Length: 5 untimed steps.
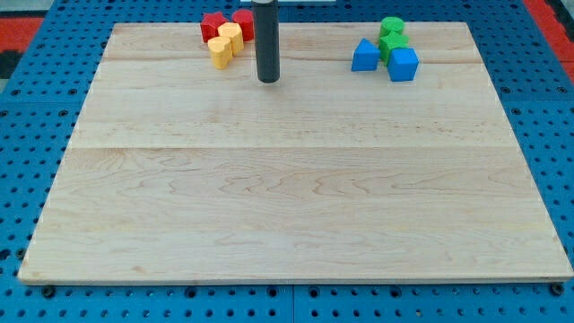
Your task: Separate the red and yellow blocks on the board
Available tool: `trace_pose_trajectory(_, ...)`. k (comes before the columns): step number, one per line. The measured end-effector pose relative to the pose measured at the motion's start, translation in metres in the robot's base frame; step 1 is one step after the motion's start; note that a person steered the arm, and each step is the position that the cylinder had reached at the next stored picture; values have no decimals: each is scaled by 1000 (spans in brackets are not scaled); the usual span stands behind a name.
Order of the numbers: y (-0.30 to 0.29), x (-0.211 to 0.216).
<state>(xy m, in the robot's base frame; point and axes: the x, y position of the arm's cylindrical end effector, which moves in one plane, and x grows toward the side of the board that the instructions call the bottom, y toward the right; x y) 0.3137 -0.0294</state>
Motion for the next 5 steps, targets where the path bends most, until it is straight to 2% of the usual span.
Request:
trace_pose_trajectory(4,5,-6)
trace_pose_trajectory(5,20,-47)
